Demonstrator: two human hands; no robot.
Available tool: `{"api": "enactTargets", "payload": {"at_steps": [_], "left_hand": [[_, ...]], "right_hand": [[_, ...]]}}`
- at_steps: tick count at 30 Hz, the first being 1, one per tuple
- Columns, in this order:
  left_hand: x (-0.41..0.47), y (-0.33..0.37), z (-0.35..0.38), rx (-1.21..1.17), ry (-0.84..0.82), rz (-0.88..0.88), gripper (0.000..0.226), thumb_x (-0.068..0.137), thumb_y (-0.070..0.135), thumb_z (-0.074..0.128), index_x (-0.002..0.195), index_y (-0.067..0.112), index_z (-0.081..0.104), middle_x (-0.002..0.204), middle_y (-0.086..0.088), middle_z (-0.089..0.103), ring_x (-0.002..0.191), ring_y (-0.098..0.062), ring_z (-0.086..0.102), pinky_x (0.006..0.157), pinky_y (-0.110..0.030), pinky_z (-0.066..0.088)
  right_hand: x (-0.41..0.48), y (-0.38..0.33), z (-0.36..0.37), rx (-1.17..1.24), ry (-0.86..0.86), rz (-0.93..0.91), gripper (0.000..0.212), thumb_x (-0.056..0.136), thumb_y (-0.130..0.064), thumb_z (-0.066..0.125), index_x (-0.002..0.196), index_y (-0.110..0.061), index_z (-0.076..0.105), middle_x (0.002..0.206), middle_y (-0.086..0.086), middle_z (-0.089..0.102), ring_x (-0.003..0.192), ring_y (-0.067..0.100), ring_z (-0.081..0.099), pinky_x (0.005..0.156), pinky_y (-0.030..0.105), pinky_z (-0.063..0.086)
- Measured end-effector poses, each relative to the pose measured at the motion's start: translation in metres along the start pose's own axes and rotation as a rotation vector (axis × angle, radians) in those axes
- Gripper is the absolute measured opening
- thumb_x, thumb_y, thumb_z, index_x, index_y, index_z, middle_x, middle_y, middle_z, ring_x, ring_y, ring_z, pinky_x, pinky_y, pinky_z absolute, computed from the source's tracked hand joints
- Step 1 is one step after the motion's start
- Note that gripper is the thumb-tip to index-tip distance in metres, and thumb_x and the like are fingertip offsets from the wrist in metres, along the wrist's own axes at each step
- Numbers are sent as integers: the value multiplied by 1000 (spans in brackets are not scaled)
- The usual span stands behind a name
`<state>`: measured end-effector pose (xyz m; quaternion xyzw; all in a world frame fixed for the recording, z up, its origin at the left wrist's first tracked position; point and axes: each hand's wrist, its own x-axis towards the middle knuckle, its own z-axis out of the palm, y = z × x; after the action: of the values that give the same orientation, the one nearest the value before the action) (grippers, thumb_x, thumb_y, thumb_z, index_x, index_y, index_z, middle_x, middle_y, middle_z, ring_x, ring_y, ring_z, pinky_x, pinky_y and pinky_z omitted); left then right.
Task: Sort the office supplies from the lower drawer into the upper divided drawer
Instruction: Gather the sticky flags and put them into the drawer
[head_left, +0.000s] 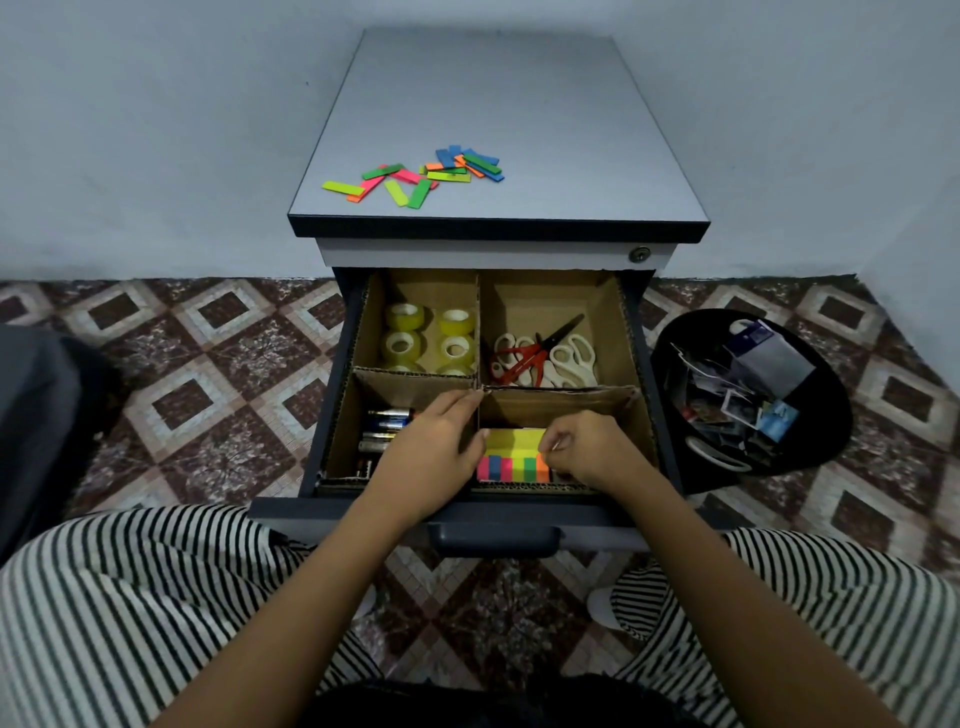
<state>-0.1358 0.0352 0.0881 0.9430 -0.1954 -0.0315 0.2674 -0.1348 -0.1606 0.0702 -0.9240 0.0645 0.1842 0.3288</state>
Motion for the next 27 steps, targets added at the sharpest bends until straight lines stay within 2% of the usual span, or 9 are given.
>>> {"api": "enactTargets", "payload": {"at_steps": [6,9,12,16,19,23,27], "left_hand": [[0,0,0,2,5,4,49,97,28,48,142,15,38,146,0,40,131,-12,39,105,-19,30],[0,-1,0,-2,11,7,49,97,28,48,143,15,38,146,1,39,131,-12,39,105,-20,30],[0,-1,0,-8,13,11,49,97,28,47,143,15,38,146,1,39,130,-12,40,105,-21,31],[0,-2,1,-14,11,10,49,96,28,48,143,16,38,146,1,39,130,-13,40,106,-23,32],[0,-2,2,-20,8,7,49,97,29,47,143,16,37,146,1,39,131,-12,40,106,-22,31],[-2,-1,1,-21,27,19,48,97,29,46,143,16,38,145,2,40,129,-10,41,105,-20,32],[-5,-2,-2,-143,84,29,40,96,27,49,135,17,49,131,5,49,120,-6,47,101,-16,37]], "right_hand": [[1,1,0,-9,-4,-12,11,81,-7,66,76,-14,72,70,0,66,63,7,58,54,11,41],[1,1,0,-3,-11,-12,15,81,-7,66,72,-18,70,68,1,66,59,5,58,53,11,42],[2,2,1,0,1,-6,15,82,-8,65,72,-20,67,70,1,66,64,8,60,55,13,43],[1,1,1,11,34,-13,11,84,-9,61,79,-16,67,69,-8,59,72,11,60,56,12,42],[-1,-1,0,15,60,-36,11,85,-8,59,82,-11,69,75,-5,61,75,10,59,62,16,43],[-7,-4,-1,7,136,-117,11,87,-9,57,85,-9,69,69,-11,57,67,0,53,57,7,40],[-16,-15,-3,-11,259,-223,11,89,-12,58,81,-16,64,68,-9,57,70,10,58,65,17,42]]}}
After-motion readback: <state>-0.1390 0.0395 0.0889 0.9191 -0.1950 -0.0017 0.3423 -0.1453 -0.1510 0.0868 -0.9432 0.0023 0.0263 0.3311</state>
